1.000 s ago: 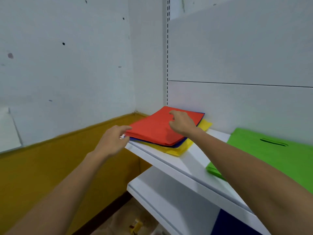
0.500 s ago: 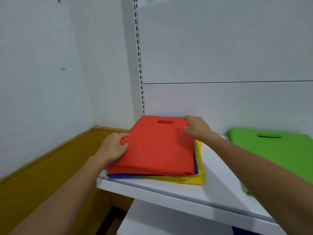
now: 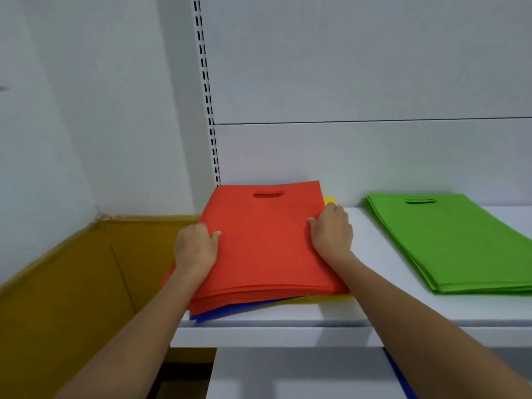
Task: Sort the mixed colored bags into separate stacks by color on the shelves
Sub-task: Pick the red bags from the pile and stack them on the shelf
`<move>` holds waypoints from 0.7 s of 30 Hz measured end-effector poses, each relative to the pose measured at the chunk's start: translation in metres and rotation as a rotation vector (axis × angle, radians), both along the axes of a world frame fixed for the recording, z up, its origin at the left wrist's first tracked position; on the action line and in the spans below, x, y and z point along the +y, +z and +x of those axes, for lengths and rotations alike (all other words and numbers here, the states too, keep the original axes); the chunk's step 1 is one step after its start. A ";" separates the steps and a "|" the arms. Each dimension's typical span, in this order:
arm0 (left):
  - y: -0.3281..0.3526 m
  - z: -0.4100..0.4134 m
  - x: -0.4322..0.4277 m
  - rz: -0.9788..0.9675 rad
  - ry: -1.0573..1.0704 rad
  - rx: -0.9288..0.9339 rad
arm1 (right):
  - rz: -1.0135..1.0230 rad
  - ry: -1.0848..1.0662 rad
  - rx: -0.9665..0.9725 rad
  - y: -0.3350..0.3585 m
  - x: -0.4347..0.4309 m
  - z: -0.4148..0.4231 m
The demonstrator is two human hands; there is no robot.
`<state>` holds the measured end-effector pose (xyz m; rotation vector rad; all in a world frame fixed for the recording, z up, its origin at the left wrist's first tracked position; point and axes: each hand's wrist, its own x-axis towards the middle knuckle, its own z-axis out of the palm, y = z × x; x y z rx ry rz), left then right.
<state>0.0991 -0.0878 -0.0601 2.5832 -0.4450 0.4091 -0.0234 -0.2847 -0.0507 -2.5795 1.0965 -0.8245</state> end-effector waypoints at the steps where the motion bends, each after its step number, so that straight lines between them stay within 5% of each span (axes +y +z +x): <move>1: -0.001 -0.001 0.001 -0.047 -0.003 -0.002 | 0.002 -0.007 -0.026 0.001 0.000 -0.001; 9: 0.000 -0.008 0.006 -0.404 0.001 0.098 | 0.024 -0.019 -0.100 0.003 0.003 -0.003; 15: 0.006 -0.021 0.008 -0.170 0.067 -0.069 | -0.103 0.002 -0.118 -0.001 0.000 0.000; 21: 0.006 -0.021 0.009 -0.180 0.023 -0.154 | -0.071 0.052 -0.125 -0.001 0.001 0.000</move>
